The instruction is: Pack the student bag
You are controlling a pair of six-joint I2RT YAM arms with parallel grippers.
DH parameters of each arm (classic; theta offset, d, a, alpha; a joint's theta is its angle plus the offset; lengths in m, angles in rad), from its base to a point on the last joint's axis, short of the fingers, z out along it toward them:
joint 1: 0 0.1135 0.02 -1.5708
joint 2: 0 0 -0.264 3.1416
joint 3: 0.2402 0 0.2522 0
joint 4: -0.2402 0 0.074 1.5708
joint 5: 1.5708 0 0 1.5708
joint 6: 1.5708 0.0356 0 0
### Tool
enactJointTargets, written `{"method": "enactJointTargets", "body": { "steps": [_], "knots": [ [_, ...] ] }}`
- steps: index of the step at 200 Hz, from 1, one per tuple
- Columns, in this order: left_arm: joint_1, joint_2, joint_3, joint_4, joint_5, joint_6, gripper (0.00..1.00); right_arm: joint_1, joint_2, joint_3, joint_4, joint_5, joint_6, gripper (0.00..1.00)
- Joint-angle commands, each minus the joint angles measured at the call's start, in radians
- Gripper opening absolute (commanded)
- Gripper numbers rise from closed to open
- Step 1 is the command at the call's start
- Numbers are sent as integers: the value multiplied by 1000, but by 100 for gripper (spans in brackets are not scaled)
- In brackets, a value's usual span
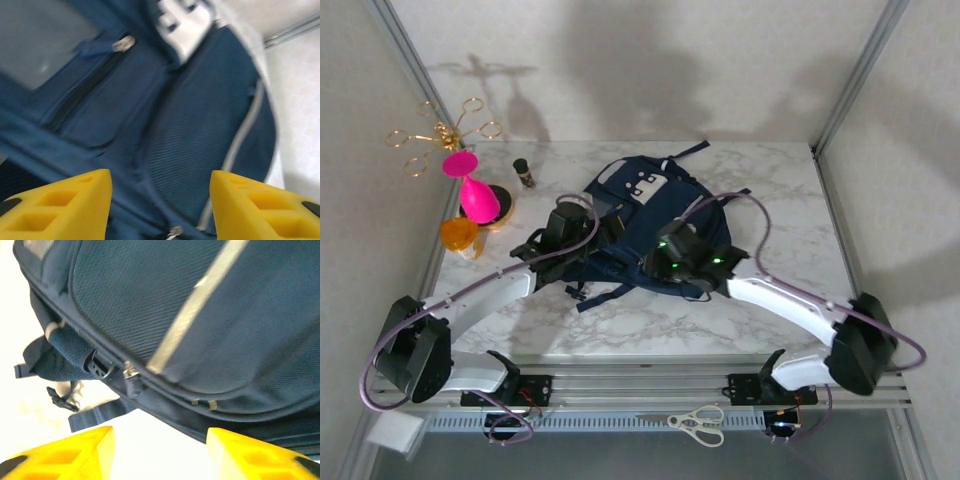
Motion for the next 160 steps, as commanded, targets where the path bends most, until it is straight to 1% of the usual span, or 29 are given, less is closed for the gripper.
{"method": "enactJointTargets", "body": {
  "steps": [1, 14, 32, 57, 89, 105, 115, 127, 145, 160],
  "knots": [
    [15, 10, -37, 102, 28, -53, 54, 51, 91, 85, -41, 143, 104, 49],
    [22, 24, -49, 131, 28, -71, 54, 77, 139, 104, -10, 162, 123, 46],
    [25, 46, -57, 154, 19, -90, 54, 96, 214, 149, -13, 194, 141, 42],
    [25, 66, -81, 204, 21, -122, 53, 100, 289, 193, -28, 225, 159, 40],
    [25, 84, -92, 211, 5, -139, 53, 101, 357, 213, -36, 277, 164, 36],
    [19, 79, -115, 224, -4, -185, 52, 97, 381, 218, -29, 300, 158, 34],
    [17, 78, -145, 269, -5, -228, 52, 91, 393, 223, -25, 303, 155, 31],
    [19, 90, -175, 295, -16, -261, 52, 90, 405, 225, -22, 303, 148, 25],
    [25, 122, -160, 279, -22, -255, 51, 89, 412, 225, -25, 291, 143, 19],
    [26, 147, -147, 271, -53, -239, 51, 89, 404, 223, -42, 284, 139, 14]
  ]
}}
